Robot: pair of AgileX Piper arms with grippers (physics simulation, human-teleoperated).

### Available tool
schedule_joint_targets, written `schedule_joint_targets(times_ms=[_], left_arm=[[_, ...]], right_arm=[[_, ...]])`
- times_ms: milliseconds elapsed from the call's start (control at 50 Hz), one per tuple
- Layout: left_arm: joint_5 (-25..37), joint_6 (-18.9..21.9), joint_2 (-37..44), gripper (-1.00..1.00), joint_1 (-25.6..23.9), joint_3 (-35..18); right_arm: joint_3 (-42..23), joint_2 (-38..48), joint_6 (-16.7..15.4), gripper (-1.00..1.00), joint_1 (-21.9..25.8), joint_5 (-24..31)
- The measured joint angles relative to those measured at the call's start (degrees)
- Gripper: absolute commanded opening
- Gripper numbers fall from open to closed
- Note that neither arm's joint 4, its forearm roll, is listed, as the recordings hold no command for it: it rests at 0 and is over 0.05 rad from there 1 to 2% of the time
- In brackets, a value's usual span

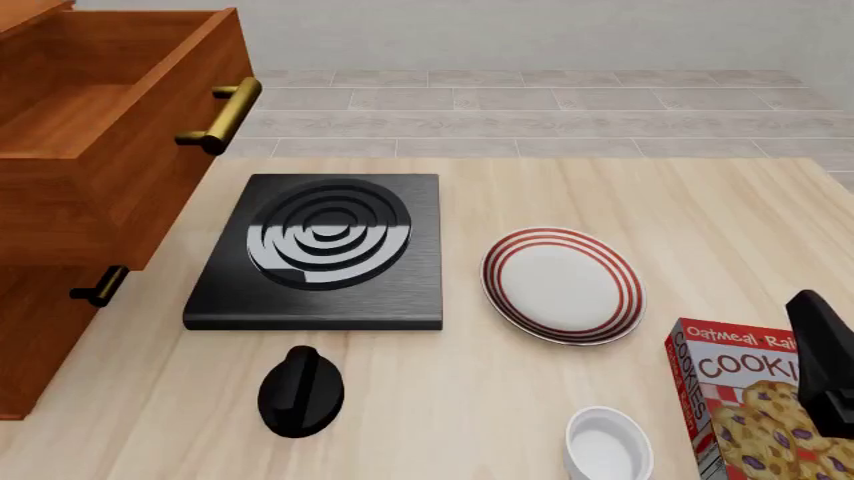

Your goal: Pick the akita bowl in the top layer of the wooden cabinet and place it on the plate.

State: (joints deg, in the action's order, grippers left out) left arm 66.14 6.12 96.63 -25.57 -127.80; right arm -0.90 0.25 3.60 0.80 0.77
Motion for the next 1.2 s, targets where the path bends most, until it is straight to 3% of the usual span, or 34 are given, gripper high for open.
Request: schedule_joint_targets(times_ms=[1200], left_arm=[[-11.4,4.7,4.1,-1.00,-10.8,10.1]], right_arm=[[-0.2,-0.2,-0.9,1.00,0.7,-0.1]])
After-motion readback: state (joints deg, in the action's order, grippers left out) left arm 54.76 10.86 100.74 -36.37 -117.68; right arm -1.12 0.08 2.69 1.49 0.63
